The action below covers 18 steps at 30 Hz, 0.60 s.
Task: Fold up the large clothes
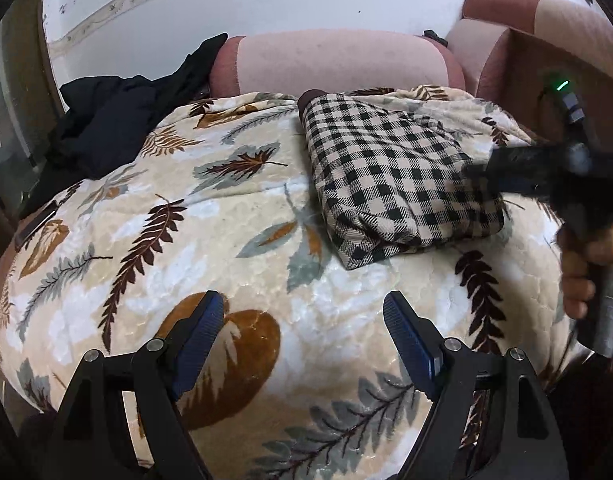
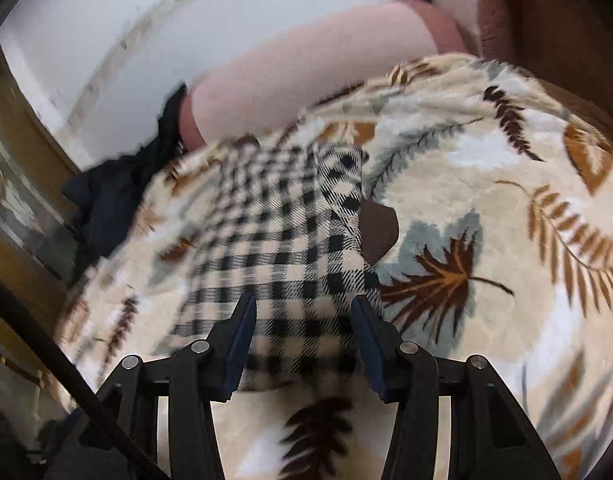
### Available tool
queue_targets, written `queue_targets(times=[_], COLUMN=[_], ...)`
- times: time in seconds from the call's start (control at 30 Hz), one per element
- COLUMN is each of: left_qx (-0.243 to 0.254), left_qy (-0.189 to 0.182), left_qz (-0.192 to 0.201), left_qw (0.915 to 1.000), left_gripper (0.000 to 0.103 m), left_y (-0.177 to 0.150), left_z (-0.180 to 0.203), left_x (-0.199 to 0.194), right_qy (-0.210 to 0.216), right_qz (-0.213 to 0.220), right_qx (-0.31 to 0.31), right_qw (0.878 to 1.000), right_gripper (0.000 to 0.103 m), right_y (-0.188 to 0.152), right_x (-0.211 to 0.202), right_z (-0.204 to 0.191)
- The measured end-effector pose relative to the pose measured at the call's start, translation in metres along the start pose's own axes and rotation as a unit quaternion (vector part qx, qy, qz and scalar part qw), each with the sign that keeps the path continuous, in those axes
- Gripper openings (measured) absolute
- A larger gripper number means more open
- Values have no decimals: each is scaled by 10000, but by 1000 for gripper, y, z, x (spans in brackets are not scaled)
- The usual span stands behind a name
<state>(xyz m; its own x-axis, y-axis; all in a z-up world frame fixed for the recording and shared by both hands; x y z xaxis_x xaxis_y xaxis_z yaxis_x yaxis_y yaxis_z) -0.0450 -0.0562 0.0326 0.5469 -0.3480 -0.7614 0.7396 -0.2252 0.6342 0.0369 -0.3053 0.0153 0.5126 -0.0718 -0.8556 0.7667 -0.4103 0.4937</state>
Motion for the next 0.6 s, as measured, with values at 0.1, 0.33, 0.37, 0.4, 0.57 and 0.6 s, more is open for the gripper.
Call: queue_targets(times=[0.1,0.33,0.37,0.4,0.57,0.6], left_qx=[16,114,116,106,188,196], left_qy=[50,142,168,216,341,299], left_qz=[8,261,347,513,815,798], left_qw=[10000,9995,9992,9984,9959,9962], left_gripper=[81,81,81,81,88,88], left_y=[0,5,6,9,18,17], left_z=[-1,3,3,3,1,1], left_x=[-1,-8,-11,-18,-35,-35], right_qy=[-394,-751,-778,-763,-536,-574], right_qz=[-442,-19,7,6,-24,-5], right_qx=[361,162,160,196,151,86], right_qw=[9976,9970,9968,9969,9984,9983], right_gripper=[54,54,54,54,56,58], right_y=[-17,-28,-32,-37,-68,-75], right_x=[25,-9,-15,-21,-50,-53], right_z=[28,49,50,49,30,26])
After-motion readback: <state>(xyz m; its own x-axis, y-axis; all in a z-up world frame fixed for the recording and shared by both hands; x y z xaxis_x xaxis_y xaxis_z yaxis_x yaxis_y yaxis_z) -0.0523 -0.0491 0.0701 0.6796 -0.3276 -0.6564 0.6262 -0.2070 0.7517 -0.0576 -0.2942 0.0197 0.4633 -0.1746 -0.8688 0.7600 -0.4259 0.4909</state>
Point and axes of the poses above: each gripper's, at about its wrist camera, not at the fingertips, and x roughly the way its jaws point, z to its right, y to its top, the point moved 8 cm from there along x, roughly the way its jaws point, and after that the axes turned 11 degrees about -y, right-handed, at the moved point
